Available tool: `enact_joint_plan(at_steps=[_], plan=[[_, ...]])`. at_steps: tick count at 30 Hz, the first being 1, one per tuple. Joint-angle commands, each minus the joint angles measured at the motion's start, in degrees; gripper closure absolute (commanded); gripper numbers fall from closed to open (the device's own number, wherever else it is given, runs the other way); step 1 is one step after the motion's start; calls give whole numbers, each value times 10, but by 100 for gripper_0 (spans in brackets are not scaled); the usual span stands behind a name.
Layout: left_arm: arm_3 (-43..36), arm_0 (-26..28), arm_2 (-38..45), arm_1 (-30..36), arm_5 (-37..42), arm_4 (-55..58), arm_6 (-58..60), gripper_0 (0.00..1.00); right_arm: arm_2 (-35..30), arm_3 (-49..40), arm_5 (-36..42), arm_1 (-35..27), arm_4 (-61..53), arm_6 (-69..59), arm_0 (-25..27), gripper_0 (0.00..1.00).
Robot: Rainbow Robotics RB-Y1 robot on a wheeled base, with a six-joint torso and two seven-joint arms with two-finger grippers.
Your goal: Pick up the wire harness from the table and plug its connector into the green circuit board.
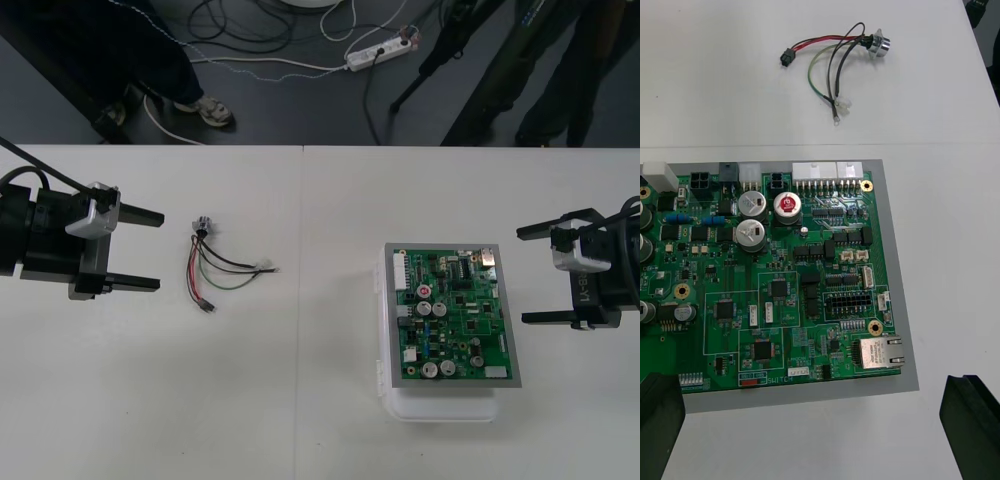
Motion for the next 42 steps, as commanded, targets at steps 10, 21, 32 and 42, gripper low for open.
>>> enact_joint_plan(at_steps=[10, 21, 32, 42], plan=[[-16, 11, 17, -7, -19, -3, -30, 21, 6, -1, 1, 3, 3, 13, 6, 0], [7, 42, 13, -31, -19, 2, -32, 21, 6, -1, 1, 3, 3, 13, 6, 0], [7, 23, 15, -4, -19, -1, -48, 21, 17, 10, 1, 16, 5, 13, 18, 0], [7, 8, 15, 21, -19, -1, -62, 21, 20, 14, 1, 15, 5, 14, 16, 0]])
